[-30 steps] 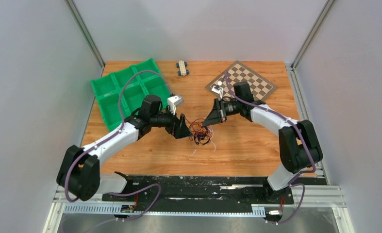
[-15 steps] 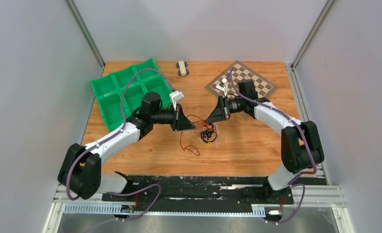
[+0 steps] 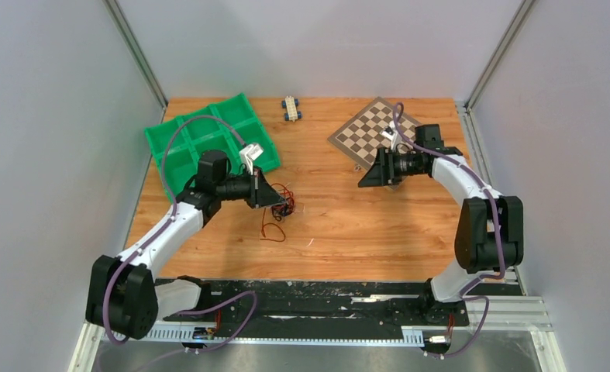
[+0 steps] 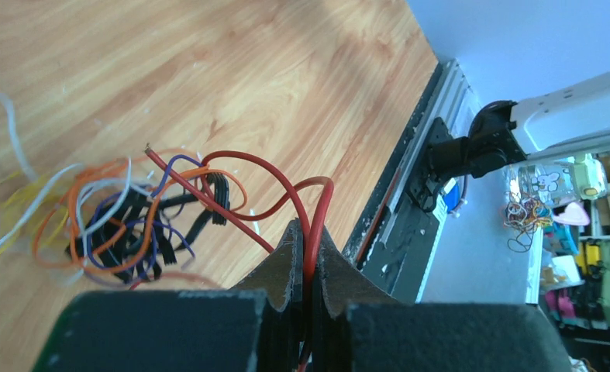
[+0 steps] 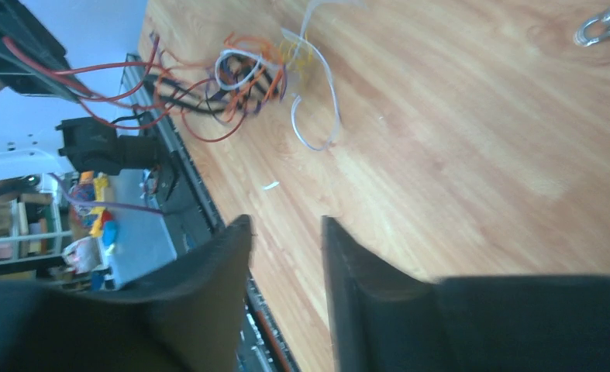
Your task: Untangle the cables
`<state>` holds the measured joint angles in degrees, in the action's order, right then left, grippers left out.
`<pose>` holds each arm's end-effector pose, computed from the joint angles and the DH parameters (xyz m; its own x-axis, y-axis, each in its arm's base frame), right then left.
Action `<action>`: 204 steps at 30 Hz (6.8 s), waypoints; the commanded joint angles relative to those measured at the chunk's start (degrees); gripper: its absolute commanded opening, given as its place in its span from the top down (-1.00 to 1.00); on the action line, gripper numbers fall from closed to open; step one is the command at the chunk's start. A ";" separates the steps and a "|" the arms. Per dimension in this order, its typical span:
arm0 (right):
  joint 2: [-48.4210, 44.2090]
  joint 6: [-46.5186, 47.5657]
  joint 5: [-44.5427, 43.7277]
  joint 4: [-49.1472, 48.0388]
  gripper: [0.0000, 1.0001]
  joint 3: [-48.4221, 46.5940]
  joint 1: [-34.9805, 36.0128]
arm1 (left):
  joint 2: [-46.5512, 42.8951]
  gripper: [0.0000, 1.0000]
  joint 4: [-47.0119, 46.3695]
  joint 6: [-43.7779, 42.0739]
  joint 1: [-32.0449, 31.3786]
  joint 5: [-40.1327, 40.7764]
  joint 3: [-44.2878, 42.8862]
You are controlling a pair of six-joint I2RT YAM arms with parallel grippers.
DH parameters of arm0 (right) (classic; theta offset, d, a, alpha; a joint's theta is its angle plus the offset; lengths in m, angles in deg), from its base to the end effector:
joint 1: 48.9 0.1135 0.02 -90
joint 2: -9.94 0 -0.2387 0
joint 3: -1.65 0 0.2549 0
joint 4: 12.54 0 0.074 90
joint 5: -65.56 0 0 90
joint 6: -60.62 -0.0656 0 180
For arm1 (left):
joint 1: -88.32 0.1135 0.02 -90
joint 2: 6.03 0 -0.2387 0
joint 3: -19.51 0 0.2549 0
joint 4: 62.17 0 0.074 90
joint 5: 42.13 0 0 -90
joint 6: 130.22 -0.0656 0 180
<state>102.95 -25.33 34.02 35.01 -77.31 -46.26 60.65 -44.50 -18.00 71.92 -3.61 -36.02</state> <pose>0.3284 0.0711 0.1947 -0.8462 -0.0760 -0.5274 -0.4900 0.4997 0.7142 0.2505 -0.1272 0.2280 -0.7433 -0.0267 -0.6684 0.5967 0.4254 -0.6805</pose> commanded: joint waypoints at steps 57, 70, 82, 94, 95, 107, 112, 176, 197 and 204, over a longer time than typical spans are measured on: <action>-4.69 14.80 -20.15 5.02 1.00 5.42 5.05 | 3.46 1.00 40.65 -33.14 13.67 8.20 -9.61; -7.11 29.90 -21.80 16.10 1.00 0.98 -16.00 | 3.27 1.00 50.09 -51.35 32.95 16.02 -11.18; -6.73 30.90 -13.85 20.46 1.00 1.95 -11.78 | 1.08 1.00 54.75 -52.36 26.94 4.34 -13.44; -5.20 8.00 0.05 1.15 -1.00 -2.64 12.30 | -2.47 1.00 27.10 -19.35 1.43 -6.37 -18.61; -4.92 5.86 1.20 -2.63 -1.00 -1.76 14.15 | -1.84 1.00 23.53 -16.07 1.05 -7.67 -18.66; 8.30 -6.15 2.77 -34.07 -0.42 7.00 29.73 | 3.52 1.00 8.37 -7.81 0.19 -8.16 -13.93; 9.46 -12.19 -1.05 -39.57 1.00 7.69 29.16 | 2.18 1.00 8.73 -7.01 1.22 -8.31 -14.00; -1.31 24.19 -7.79 15.46 -0.91 1.30 7.43 | 15.11 -1.00 16.66 -69.78 -13.05 40.68 -9.55; -1.39 25.63 -9.48 15.57 -0.82 2.61 7.11 | 27.09 0.40 21.34 -72.43 -14.87 42.48 -5.71; -2.59 25.27 -9.98 15.70 -0.81 2.36 7.00 | 18.72 1.00 29.15 -67.27 -14.70 36.73 -6.25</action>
<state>101.69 -1.20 23.81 51.40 -74.49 -38.92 84.34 -21.55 -88.99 57.10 35.51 -43.23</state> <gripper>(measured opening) 0.906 0.017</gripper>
